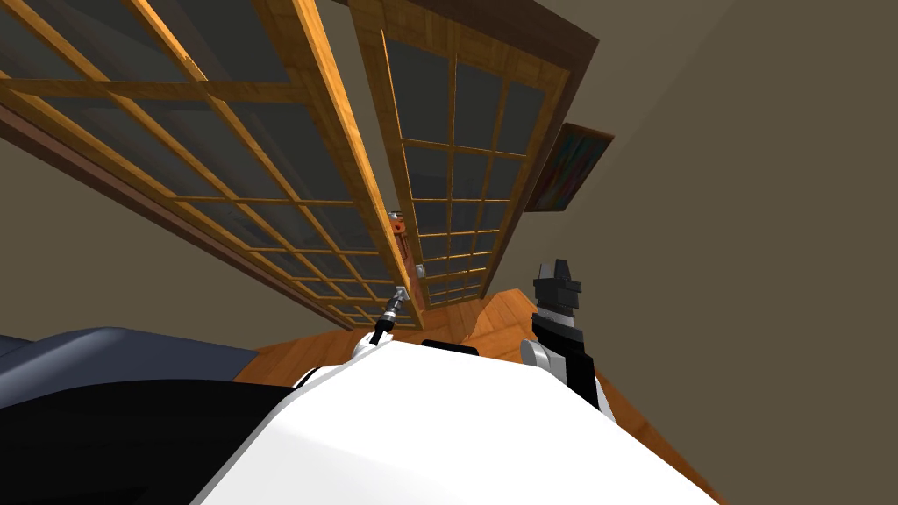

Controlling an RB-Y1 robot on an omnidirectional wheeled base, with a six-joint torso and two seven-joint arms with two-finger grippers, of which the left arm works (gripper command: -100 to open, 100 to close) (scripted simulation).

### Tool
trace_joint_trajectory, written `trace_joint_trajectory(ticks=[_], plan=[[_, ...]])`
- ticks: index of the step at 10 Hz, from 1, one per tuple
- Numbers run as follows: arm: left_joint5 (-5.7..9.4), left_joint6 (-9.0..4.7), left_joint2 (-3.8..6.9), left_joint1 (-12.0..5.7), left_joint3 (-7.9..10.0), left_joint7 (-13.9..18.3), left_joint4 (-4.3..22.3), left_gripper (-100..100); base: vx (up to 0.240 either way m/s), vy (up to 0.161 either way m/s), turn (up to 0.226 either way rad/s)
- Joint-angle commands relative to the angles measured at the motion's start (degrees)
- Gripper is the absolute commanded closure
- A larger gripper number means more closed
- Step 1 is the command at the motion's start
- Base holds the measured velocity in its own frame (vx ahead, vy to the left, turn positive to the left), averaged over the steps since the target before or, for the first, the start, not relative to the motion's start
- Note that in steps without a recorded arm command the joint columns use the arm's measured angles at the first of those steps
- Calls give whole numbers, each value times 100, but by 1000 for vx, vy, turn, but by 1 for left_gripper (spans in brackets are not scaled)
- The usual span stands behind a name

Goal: Pull the door open

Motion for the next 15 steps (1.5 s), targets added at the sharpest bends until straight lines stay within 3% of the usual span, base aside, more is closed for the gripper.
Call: trace_joint_trajectory(ticks=[1, 4, 6, 9, 11, 15], plan=[[115, 18, 19, 27, -27, 286, -38, 100, -34, 26, -82], [184, 23, 25, 33, -53, 597, -45, 100, -37, 14, -36], [344, 33, 37, 45, -114, 962, -61, 100, -42, 23, -77], [425, 38, 43, 51, -145, 1291, -69, 100, -38, 17, -45], [587, 49, 55, 62, -207, 1659, -86, 100, -40, 13, -71], [766, 61, 69, 74, -275, 2213, -105, 100, -37, 18, -49]])
